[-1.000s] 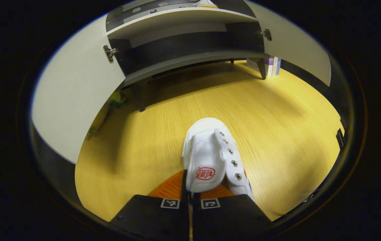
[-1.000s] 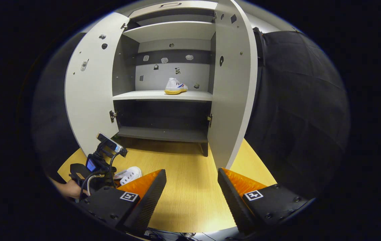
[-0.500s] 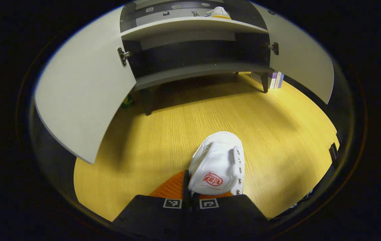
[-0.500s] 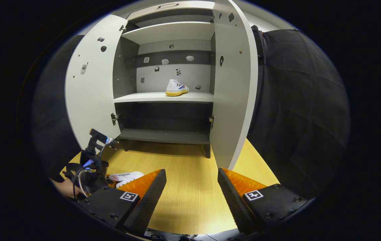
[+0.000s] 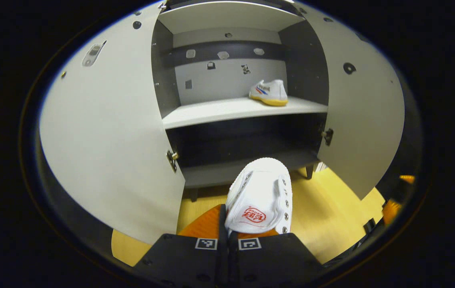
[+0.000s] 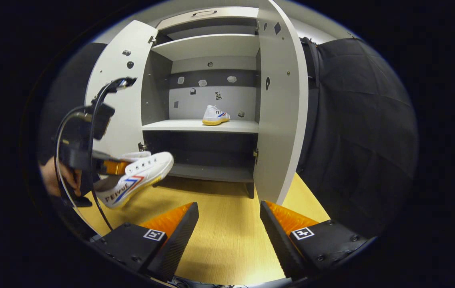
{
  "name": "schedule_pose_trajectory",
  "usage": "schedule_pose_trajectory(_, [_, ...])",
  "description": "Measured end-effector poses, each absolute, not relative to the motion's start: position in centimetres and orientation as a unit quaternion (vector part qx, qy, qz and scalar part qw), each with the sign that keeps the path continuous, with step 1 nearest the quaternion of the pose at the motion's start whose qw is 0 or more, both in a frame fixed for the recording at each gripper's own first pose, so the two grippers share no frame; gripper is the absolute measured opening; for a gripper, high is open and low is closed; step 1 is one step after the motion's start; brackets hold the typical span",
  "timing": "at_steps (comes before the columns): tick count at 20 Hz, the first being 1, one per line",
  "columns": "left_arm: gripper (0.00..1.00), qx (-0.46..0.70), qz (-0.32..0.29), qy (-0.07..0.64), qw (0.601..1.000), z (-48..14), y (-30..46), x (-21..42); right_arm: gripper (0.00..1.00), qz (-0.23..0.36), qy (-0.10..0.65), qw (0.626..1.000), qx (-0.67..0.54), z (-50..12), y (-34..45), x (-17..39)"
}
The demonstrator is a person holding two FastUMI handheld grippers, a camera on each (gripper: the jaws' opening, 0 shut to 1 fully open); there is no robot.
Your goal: Grab one shoe with the right hand and put it into the shoe cabinet, grab the other shoe with the left hand and put it into the shoe cabinet; then close the right door with the right hand and the left door with the left hand.
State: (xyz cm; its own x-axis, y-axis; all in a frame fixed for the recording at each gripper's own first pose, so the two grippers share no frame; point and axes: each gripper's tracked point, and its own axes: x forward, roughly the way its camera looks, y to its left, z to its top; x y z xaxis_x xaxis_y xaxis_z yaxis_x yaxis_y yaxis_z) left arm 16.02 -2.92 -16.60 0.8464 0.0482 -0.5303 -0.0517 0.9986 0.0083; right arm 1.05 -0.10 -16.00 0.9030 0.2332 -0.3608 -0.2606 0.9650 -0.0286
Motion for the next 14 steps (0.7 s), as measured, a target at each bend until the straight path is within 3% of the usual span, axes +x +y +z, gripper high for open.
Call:
schedule_pose_trajectory(4, [0.05,-0.017,0.039,0.247,0.968,-10.4,-2.0,20.6,0.98,0.147,0.159,0.976,-0.036,-15.6,0.6,2.1])
schedule_pose_trajectory(14, [0.05,0.014,0.103,0.204,0.973,-2.7,3.6,35.9,0.98,0.197,0.163,0.967,-0.017,-17.5,1.3,3.3])
